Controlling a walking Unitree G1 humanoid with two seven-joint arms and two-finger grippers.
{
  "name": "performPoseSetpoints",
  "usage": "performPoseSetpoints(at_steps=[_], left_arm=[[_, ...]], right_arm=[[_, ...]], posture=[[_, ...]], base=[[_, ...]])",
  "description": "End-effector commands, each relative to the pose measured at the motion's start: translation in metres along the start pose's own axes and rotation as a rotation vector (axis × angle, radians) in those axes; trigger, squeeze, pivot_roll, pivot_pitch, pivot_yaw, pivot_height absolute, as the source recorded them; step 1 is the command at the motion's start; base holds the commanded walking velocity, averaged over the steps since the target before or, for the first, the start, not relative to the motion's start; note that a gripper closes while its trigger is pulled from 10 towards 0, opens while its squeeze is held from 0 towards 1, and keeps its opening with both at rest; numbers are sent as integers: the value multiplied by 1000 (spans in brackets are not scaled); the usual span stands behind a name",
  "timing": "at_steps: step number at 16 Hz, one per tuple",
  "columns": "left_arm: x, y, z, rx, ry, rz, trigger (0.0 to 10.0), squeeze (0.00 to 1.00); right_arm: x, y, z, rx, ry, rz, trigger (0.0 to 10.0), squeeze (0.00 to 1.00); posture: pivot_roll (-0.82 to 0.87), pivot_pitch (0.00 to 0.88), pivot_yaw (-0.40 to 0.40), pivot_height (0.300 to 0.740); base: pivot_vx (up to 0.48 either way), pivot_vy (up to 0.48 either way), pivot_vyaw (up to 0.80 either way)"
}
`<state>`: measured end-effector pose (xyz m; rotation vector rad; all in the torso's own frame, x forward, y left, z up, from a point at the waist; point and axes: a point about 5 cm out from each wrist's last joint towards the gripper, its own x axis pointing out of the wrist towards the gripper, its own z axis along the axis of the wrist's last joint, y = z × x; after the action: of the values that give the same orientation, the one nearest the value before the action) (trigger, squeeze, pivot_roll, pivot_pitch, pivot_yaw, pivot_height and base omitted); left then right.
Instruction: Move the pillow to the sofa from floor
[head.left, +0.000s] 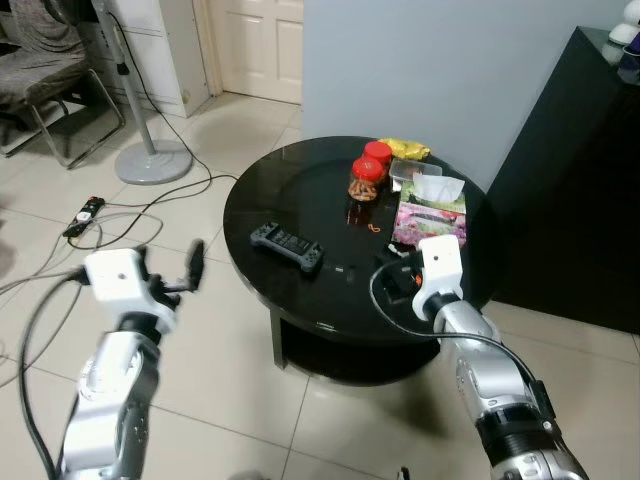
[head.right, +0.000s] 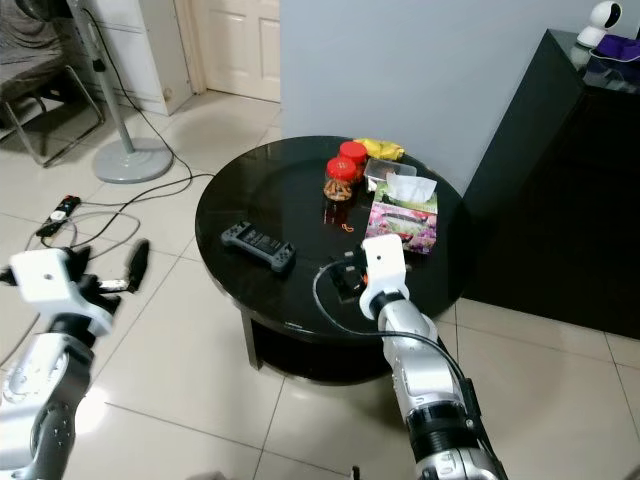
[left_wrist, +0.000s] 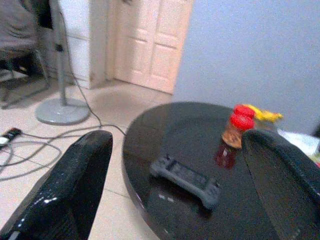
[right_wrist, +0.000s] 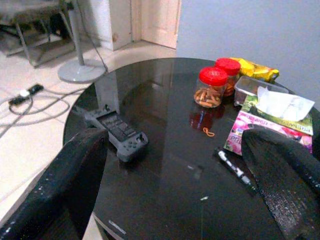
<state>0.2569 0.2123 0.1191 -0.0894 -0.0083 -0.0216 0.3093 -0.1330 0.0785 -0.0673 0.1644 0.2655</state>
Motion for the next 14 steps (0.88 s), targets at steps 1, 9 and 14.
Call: performPoseSetpoints(at_steps=[1, 9, 14], left_arm=[[-2, 0, 3, 50, 20, -8, 10000, 0], [19, -8, 15, 145, 40, -28, 10000, 0], [4, -3, -2, 152, 109, 22, 10000, 0]], right_arm=[[-1, 3, 2, -35, 8, 6, 10000, 0], [-6, 11, 5, 16, 48, 22, 10000, 0], [-10, 12, -4, 39, 109, 66, 10000, 0]], posture=[[183, 0, -28, 740], [122, 0, 44, 740], [130, 0, 15, 740]], base=[[0, 0, 800], [0, 0, 800], [0, 0, 800]])
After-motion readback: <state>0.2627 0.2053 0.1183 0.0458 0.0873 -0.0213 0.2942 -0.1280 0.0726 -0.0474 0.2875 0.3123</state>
